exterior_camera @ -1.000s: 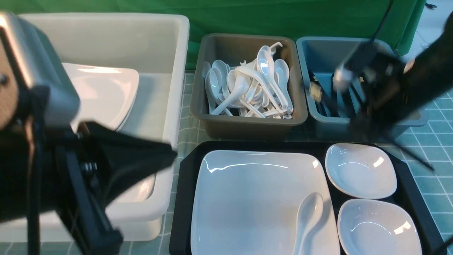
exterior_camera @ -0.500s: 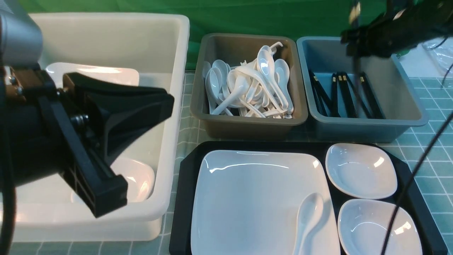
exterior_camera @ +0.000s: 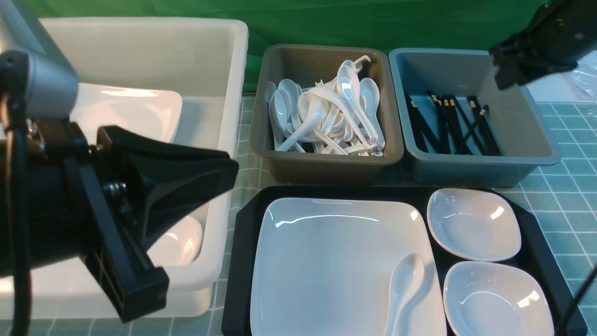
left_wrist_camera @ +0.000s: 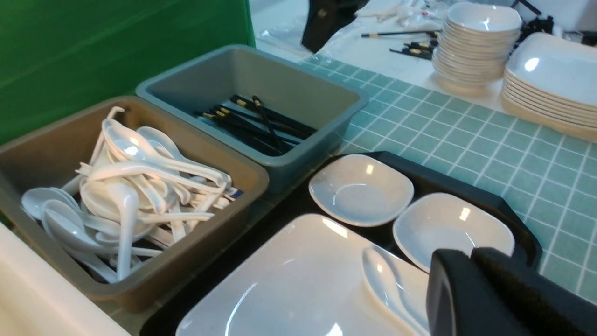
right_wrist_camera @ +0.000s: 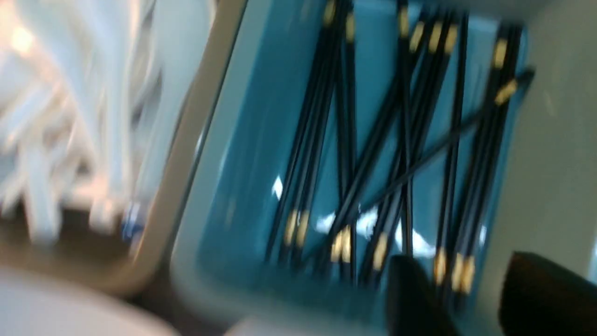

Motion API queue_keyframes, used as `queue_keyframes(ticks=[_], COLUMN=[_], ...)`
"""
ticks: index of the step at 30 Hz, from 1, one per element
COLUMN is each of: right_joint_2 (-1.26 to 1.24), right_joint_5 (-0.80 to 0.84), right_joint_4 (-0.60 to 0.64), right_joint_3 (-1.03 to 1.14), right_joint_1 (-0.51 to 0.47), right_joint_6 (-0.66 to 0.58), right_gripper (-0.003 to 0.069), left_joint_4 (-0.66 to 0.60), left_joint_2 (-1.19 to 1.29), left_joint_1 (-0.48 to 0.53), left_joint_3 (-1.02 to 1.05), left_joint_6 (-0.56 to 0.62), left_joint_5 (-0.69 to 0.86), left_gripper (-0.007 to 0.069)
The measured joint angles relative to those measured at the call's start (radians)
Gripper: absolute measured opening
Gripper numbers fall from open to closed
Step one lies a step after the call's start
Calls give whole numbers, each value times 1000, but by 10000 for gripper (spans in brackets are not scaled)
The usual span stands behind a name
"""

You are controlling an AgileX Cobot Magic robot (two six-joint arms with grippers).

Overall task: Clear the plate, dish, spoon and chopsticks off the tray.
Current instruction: Use the right arm to grab a small plate from the dinner plate

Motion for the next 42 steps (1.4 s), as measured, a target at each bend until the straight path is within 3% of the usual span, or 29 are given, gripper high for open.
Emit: queue_keyframes(ticks=[5,8,11,12,16,23,28,34,38,42], right_joint_2=[-268,-413,-492,-492,-487,-389,-296,-264,-265,-279], right_joint_5=[39,-69,-206,-206,-343,-467,-494,-504,-494,-461], right_joint_4=[-118,-141,-143,-143,-151,-200,-305,-321,-340,-337], right_joint_3=[394,667,907,907,1083,1108,1109,1108,1104,1096], right_joint_1=[160,276,384,384,467,477,477,477,480,483], right_joint_6=[4,-4,-31,-31,-35,-22,36,55,74,80], right_gripper=[252,279,351,358,501,543,501,385,256,239], left_joint_4=[1,1,1,1,1,1,2,4,4,5], left_joint_2=[-1,-1,-1,-1,-1,-1,-1,-1,-4,-16], left_joint_1=[0,0,0,0,0,0,0,0,0,0], left_joint_3=[0,0,0,0,0,0,0,0,0,1], left_joint_6=[1,18,38,41,54,55,55,55,55,55], left_joint_5=[52,69,74,74,74,76,86,90,102,103], left_gripper=[17,17,17,17,17,17,17,17,17,17])
